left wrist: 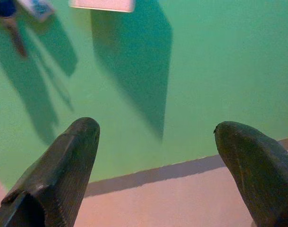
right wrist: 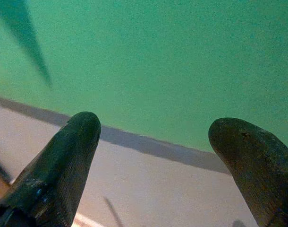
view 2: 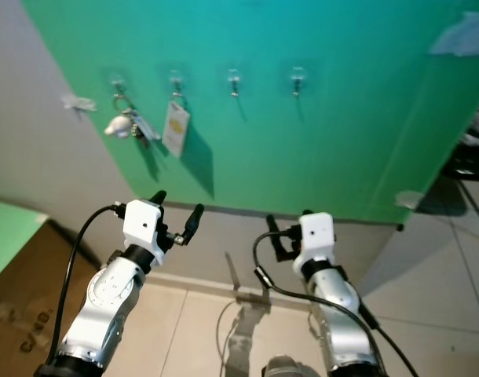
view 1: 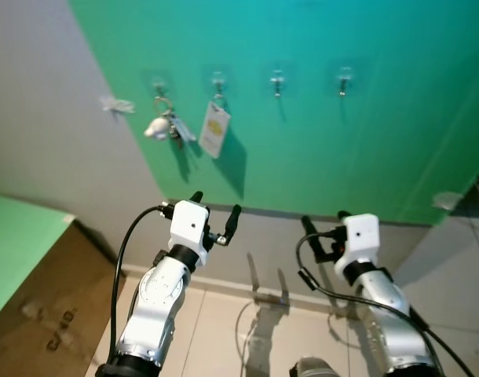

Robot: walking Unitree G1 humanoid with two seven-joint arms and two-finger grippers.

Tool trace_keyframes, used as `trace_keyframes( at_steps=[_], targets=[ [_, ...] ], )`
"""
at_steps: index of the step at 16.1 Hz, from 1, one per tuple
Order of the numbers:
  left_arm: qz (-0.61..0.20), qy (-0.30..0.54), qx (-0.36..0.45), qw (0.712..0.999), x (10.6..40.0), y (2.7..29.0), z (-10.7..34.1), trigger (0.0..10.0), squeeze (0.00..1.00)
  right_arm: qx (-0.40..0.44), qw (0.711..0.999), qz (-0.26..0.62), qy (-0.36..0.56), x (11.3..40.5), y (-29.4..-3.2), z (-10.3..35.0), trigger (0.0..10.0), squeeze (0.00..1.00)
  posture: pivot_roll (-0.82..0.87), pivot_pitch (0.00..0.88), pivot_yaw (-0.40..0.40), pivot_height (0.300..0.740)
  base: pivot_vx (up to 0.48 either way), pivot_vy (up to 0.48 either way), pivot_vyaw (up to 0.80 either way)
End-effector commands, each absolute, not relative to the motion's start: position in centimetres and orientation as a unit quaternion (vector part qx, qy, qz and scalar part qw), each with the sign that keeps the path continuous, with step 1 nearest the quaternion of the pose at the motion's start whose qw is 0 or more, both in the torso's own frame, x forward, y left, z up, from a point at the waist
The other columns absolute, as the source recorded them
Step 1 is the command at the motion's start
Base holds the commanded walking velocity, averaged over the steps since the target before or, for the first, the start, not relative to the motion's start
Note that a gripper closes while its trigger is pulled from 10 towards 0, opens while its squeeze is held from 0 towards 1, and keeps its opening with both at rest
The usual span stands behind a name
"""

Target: Hang keys on a hook

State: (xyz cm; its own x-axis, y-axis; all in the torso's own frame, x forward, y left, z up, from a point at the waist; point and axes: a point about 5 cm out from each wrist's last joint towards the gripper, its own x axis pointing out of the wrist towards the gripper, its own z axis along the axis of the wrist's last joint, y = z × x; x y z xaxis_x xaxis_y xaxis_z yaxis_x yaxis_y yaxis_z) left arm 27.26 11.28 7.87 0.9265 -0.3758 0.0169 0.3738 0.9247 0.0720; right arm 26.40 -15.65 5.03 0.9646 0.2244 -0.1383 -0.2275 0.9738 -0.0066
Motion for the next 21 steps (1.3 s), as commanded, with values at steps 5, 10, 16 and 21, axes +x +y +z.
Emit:
trace_keyframes(
  at_steps=[5,10,16,21],
  targets=[
    [-0.208,-0.013,-0.006,0.978,27.9,10.7,8.7,10.0,0.00,0.052,0.989,0.117,0.070,26.0,-15.3,4.5,10.0,0.00,-0.24,0.001,0.129,0.740,0.000,0.238,0.00],
    [-0.174,-0.017,-0.029,0.984,28.4,11.7,9.1,10.0,0.00,0.075,0.989,0.116,0.044,26.4,-14.7,4.9,10.0,0.00,-0.21,0.000,0.123,0.740,0.000,0.472,0.00],
    [-0.170,-0.016,-0.022,0.985,28.7,12.4,9.2,10.0,0.00,0.063,0.987,0.140,0.054,26.7,-14.3,4.6,10.0,0.00,-0.18,0.000,0.097,0.740,0.000,0.477,0.00],
    [-0.167,-0.006,0.024,0.986,29.1,12.5,9.0,10.0,0.00,0.035,0.985,0.156,0.064,26.8,-14.0,4.4,10.0,0.00,-0.18,0.010,0.094,0.740,0.000,0.480,0.16]
  ],
)
